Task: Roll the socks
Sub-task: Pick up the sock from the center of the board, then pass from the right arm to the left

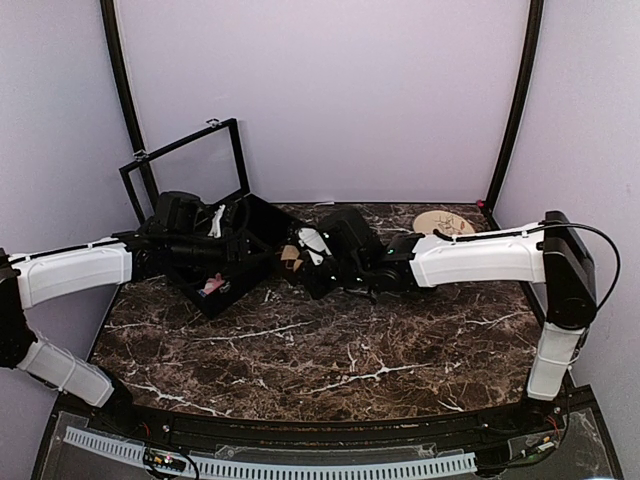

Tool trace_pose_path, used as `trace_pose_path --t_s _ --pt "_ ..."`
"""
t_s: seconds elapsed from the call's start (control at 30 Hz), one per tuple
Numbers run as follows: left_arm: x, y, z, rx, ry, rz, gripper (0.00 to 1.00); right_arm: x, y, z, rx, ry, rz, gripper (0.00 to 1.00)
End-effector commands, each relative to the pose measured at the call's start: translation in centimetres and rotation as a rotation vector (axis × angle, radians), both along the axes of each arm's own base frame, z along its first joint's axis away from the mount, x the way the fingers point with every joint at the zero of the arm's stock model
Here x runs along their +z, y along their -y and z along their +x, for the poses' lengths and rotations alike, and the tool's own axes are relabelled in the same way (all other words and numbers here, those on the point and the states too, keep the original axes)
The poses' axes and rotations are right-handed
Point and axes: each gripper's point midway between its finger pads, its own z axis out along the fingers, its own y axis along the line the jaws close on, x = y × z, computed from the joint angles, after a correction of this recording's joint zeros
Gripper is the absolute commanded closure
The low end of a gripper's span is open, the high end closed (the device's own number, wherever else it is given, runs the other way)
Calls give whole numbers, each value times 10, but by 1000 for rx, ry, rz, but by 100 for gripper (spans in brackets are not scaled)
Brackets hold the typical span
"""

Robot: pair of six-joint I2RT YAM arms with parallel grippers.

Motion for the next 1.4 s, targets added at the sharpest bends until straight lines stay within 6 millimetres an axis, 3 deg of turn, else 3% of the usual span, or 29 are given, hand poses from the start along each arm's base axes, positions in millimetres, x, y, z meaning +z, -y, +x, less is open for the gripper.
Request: trace_pose_path --t_s 0.0,0.9,1.37 --pt "16 6 7 40 -43 -112 33 10 -9 6 -25 73 -22 99" --pt "8 18 19 48 -141 -196 30 30 -37 -8 0 188 -46 100" --pt "10 27 20 3 -162 -234 32 25 -54 -13 38 192 -69 100"
